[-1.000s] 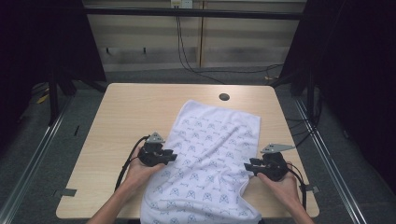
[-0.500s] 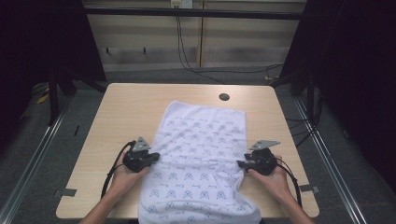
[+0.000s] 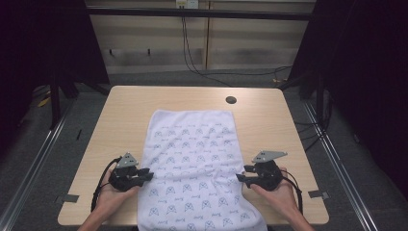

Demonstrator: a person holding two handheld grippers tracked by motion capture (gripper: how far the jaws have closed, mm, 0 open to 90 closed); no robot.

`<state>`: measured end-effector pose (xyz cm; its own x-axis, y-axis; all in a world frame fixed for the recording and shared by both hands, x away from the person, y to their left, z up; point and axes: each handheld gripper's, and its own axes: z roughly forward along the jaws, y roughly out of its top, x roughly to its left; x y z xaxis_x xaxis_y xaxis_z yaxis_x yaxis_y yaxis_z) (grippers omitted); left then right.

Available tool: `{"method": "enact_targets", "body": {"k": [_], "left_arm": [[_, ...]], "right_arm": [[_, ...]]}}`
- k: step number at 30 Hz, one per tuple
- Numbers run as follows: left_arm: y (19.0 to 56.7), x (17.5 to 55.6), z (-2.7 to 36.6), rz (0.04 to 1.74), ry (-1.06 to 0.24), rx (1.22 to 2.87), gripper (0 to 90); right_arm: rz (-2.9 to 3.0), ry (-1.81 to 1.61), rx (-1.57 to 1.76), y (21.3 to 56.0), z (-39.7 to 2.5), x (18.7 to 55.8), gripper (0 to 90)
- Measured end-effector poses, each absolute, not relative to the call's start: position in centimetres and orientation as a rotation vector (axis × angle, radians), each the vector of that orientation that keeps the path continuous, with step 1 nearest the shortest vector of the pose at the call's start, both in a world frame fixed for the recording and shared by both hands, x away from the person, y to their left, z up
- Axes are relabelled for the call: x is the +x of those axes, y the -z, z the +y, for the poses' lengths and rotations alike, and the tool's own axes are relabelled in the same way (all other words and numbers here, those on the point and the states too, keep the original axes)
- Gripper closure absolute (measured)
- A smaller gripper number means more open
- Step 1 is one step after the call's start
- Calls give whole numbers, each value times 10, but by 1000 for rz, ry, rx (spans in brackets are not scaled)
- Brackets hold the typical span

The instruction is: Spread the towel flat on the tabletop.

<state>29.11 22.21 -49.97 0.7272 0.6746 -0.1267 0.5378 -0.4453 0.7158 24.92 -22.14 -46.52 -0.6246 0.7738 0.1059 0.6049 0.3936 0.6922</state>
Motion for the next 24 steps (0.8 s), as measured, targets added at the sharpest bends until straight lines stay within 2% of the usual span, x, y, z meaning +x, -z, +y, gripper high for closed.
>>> {"method": "enact_targets", "body": {"k": [1,2,4,5,13,14,16,18,20,21,22,24], "left_arm": [[500,291,222,913,-226,2153,685],[500,293,221,913,-214,2152,669],[501,296,219,920,-213,2130,652],[502,298,218,929,-197,2116,643],[502,302,194,883,-153,2125,560],[501,299,191,847,-183,2171,573],[499,295,188,822,-153,2190,645],[498,291,192,816,-122,2202,725],[497,291,195,827,-115,2205,813],[497,292,196,843,-97,2194,819],[497,294,198,851,-88,2178,808],[496,297,198,867,-94,2158,694]], "right_arm": [[2419,-1052,1221,465,-221,249,522],[2431,-1083,1282,475,-228,249,748],[2417,-1076,1268,478,-230,245,882],[2420,-1080,1260,478,-232,243,886],[2398,-1059,1364,482,-267,210,887],[2403,-1049,1350,481,-269,205,876],[2364,-1043,1352,477,-272,198,733],[2315,-1038,1320,472,-275,201,654],[2289,-1076,1333,470,-276,212,631],[2293,-1091,1311,469,-275,219,631],[2292,-1102,1288,469,-273,227,615],[2321,-1132,1255,468,-265,245,583]]}}
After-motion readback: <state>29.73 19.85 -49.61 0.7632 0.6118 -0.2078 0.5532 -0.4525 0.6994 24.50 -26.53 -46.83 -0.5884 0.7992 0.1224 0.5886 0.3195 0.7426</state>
